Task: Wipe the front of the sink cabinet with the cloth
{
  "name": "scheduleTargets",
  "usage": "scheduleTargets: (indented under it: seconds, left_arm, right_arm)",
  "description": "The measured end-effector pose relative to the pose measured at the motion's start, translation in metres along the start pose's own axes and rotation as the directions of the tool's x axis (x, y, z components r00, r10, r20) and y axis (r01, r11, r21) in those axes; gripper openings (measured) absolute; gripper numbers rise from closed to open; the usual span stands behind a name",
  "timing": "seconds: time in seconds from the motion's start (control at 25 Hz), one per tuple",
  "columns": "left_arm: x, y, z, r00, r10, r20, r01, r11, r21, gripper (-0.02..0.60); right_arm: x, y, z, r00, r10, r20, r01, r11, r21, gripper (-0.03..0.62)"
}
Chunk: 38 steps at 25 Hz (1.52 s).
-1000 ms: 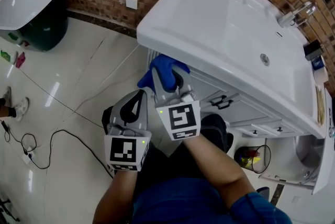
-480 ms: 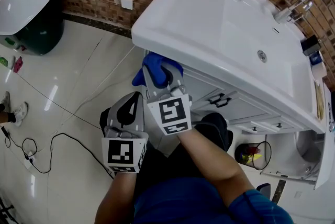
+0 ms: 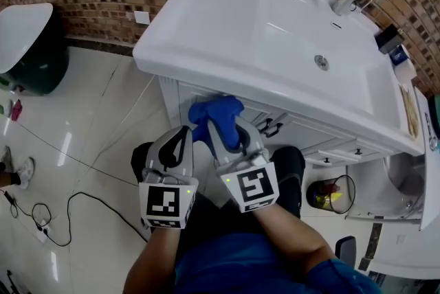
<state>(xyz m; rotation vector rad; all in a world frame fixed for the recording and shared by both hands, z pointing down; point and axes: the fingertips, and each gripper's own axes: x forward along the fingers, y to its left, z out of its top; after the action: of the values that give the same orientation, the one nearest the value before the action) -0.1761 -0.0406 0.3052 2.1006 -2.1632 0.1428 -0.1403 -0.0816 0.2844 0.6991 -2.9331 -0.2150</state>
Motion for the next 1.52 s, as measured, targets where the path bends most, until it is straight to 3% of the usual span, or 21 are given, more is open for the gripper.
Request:
scheduleTargets:
  seconds: [0.2, 0.36, 0.56, 0.8, 0.96, 1.2, 1.36, 1.52]
  left_arm:
    - [0.029, -0.058, 0.007, 0.992, -0.128, 0.004, 0.128, 0.991, 0.041, 0.002]
    - [0.053, -0.115, 0.012, 0.969, -0.249, -0.001, 0.248, 0.966, 0.078, 0.002]
    - [0.080, -0.193, 0.016, 0.915, -0.404, -0.014, 0.403, 0.909, 0.106, 0.002]
    - [0.098, -0.276, 0.008, 0.840, -0.541, -0.048, 0.542, 0.832, 0.118, 0.002]
    - [0.105, -0.313, 0.000, 0.800, -0.595, -0.074, 0.600, 0.792, 0.118, 0.003]
    - [0.116, -0.347, -0.007, 0.767, -0.635, -0.098, 0.642, 0.759, 0.106, 0.002]
    - [0.121, -0.362, -0.008, 0.754, -0.649, -0.099, 0.657, 0.747, 0.101, 0.002]
    - [0.124, -0.368, -0.009, 0.747, -0.657, -0.100, 0.664, 0.742, 0.094, 0.002]
  right_arm:
    - [-0.054, -0.049, -0.005, 0.993, -0.118, -0.001, 0.118, 0.993, 0.018, 0.077]
    - [-0.102, -0.096, -0.018, 0.969, -0.238, -0.058, 0.241, 0.970, 0.036, 0.077]
    - [-0.174, -0.157, -0.038, 0.896, -0.418, -0.152, 0.428, 0.903, 0.036, 0.077]
    - [-0.256, -0.211, -0.067, 0.802, -0.562, -0.204, 0.577, 0.816, 0.019, 0.077]
    - [-0.297, -0.239, -0.085, 0.735, -0.635, -0.237, 0.655, 0.755, 0.008, 0.077]
    - [-0.328, -0.281, -0.117, 0.660, -0.688, -0.304, 0.712, 0.701, -0.041, 0.077]
    - [-0.328, -0.305, -0.137, 0.634, -0.697, -0.334, 0.723, 0.688, -0.064, 0.077]
    - [-0.320, -0.315, -0.147, 0.629, -0.694, -0.349, 0.720, 0.690, -0.075, 0.077]
